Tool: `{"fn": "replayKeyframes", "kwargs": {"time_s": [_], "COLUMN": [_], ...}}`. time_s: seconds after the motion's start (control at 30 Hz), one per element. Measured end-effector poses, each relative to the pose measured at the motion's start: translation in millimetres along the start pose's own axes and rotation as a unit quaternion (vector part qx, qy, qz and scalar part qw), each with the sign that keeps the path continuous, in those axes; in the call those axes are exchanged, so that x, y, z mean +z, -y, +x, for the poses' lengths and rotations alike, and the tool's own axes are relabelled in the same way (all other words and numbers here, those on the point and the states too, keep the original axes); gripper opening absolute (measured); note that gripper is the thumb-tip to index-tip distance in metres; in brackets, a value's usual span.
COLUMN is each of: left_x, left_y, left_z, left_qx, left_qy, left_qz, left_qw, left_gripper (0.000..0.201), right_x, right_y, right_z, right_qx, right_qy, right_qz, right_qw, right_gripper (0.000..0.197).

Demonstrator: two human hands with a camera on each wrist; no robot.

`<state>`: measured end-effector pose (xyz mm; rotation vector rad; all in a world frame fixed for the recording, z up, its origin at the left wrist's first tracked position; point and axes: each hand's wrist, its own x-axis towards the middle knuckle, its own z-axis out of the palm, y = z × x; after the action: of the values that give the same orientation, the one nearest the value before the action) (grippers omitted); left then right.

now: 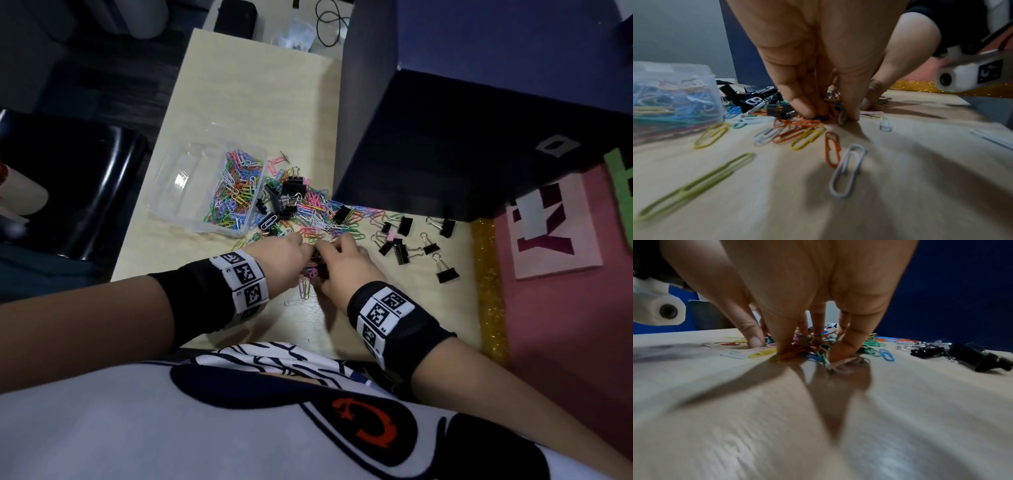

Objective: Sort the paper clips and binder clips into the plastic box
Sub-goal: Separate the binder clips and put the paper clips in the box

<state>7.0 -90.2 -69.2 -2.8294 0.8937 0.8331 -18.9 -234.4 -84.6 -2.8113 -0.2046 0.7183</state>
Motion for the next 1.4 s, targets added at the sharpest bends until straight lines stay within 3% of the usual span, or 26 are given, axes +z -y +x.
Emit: {"fn": "replayKeyframes", "kwargs": {"time_s": [0.13,0.33,0.57,0.8,0.97,1.17,1.3,1.4], "left_x": [-4.0,-9.9,-27.3,-45.6,-36.1,-21.7,-23.2,-27.8], "left_y": [2.1,7.8,33.0,86.5,118.6,132.4,133.6,120.8], "left_z": [4.1,6.0,-4.9,-24.4,-35.4,-38.3,-39.7,-38.4], "left_qx": [0.005,0.004,-0.016,-0.125,-0.188,-0.19,-0.167,-0.113], "left_qy": [0.002,-0.026,-0.145,-0.21,-0.192,-0.182,-0.19,-0.169], "left_qz": [0.008,-0.039,-0.151,-0.199,-0.234,-0.283,-0.253,-0.2], "left_qw": [1.0,0.999,0.978,0.949,0.934,0.923,0.934,0.959], "left_gripper": [0.029,0.028,0.031,0.03,0.026,0.035,0.026,0.02], "right_x": [-1.1,-16.8,-47.1,-68.3,-76.3,-69.4,-74.3,-78.2], "right_y": [-2.8,-7.2,-0.8,21.9,60.8,103.5,94.9,74.8], "right_z": [1.6,5.8,12.0,29.5,57.0,89.5,87.7,76.6], "right_qx": [-0.002,0.017,0.02,0.025,-0.005,-0.029,-0.027,0.023], "right_qy": [-0.013,-0.022,-0.04,-0.043,-0.067,-0.065,-0.082,-0.079], "right_qz": [-0.005,0.01,0.013,0.091,0.158,0.271,0.252,0.148], "right_qw": [1.0,1.0,0.999,0.995,0.985,0.96,0.964,0.986], "right_gripper": [0.034,0.037,0.031,0.027,0.02,0.046,0.036,0.019]}}
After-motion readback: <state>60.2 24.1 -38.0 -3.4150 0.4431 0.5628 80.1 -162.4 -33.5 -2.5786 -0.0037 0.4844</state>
